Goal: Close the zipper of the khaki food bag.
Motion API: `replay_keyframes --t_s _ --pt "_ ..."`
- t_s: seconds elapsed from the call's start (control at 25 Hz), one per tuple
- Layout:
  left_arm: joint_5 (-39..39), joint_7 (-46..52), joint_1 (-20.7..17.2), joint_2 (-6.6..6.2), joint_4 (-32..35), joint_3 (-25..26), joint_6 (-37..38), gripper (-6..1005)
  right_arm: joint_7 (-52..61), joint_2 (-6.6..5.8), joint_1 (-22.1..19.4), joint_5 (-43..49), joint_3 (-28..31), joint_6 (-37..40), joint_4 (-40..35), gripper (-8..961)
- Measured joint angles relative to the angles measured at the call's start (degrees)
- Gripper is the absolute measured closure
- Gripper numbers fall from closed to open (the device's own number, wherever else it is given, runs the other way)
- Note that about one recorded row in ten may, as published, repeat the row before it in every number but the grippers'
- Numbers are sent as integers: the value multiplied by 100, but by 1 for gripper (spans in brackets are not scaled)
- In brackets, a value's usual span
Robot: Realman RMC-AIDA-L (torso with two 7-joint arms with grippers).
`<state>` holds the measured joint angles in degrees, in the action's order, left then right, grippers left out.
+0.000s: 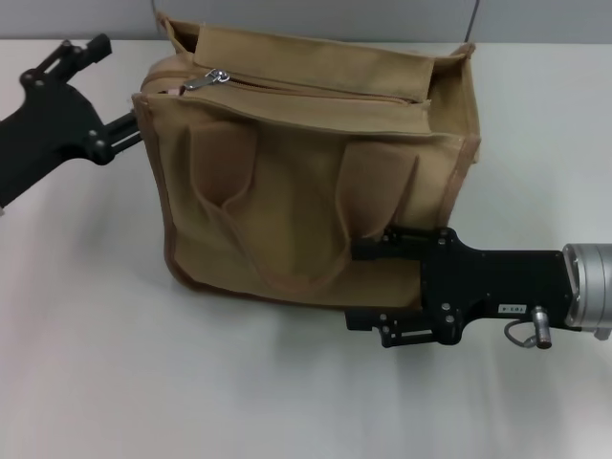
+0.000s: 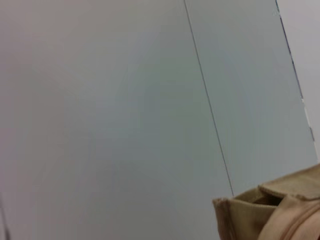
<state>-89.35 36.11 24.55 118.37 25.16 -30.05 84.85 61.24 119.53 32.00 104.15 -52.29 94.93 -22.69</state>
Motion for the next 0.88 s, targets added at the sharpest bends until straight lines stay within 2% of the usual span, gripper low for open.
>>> replay_keyframes --t_s 0.36,0.48,0.88 --pt "108 -68 -65 -1 -3 21 17 180 2 0 -3 -11 -1 8 2 126" --pt "139 -188 -58 13 -3 26 -1 372 2 0 2 -11 -1 9 2 126" --pt "148 -265 -17 29 -54 -18 45 565 -29 4 -16 -240 -23 60 115 126"
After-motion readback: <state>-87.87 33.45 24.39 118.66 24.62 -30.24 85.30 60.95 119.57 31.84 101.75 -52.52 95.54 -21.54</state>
